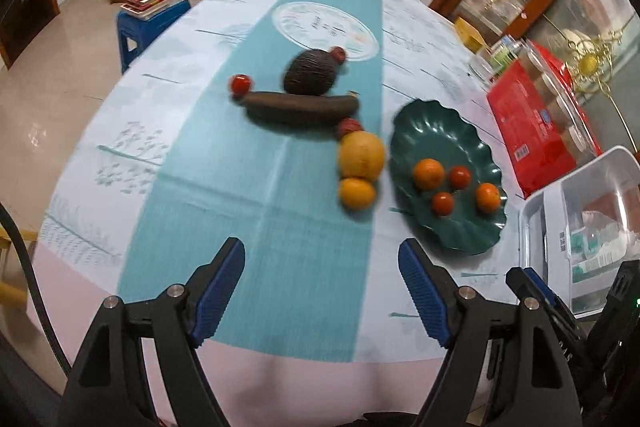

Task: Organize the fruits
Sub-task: 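Withdraw both open tools from the plate toward the remaining fruit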

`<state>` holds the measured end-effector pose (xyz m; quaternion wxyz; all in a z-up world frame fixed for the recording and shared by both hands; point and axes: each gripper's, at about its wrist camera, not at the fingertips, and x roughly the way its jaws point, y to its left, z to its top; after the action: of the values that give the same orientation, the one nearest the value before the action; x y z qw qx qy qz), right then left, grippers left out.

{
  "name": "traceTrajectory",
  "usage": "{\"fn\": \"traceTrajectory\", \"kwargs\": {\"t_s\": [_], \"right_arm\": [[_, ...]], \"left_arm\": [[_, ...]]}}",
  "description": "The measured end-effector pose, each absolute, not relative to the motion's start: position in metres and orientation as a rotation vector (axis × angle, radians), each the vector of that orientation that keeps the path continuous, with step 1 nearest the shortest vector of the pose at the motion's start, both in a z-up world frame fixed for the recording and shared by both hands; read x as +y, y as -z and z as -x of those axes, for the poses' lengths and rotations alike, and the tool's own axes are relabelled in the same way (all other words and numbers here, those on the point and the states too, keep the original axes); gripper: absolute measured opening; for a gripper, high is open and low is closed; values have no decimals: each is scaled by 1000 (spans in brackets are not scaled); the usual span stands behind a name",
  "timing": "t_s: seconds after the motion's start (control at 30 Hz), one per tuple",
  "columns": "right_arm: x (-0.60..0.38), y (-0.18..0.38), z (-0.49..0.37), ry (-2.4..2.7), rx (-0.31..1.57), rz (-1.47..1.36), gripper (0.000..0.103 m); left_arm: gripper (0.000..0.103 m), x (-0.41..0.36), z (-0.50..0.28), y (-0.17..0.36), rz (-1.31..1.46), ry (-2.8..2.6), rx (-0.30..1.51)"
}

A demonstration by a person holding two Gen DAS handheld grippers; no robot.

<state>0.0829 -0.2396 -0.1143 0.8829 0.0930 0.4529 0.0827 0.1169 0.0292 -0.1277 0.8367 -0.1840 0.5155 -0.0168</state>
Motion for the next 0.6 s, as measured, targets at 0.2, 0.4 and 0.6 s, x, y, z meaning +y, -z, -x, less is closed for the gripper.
{"fn": "traceTrajectory", "kwargs": {"t_s": [0.2, 0.4, 0.6], "right_arm": [[-210, 118, -86, -156, 973, -254, 72], [-177, 119, -92, -117, 986, -324, 72], [-146, 125, -101, -78, 993, -367, 72]], "left_arm": [[78, 68, -115, 125, 363, 31, 1104], [78, 107, -132, 115, 299, 80, 1134], [78, 132, -154, 107, 205, 159, 1169]]}}
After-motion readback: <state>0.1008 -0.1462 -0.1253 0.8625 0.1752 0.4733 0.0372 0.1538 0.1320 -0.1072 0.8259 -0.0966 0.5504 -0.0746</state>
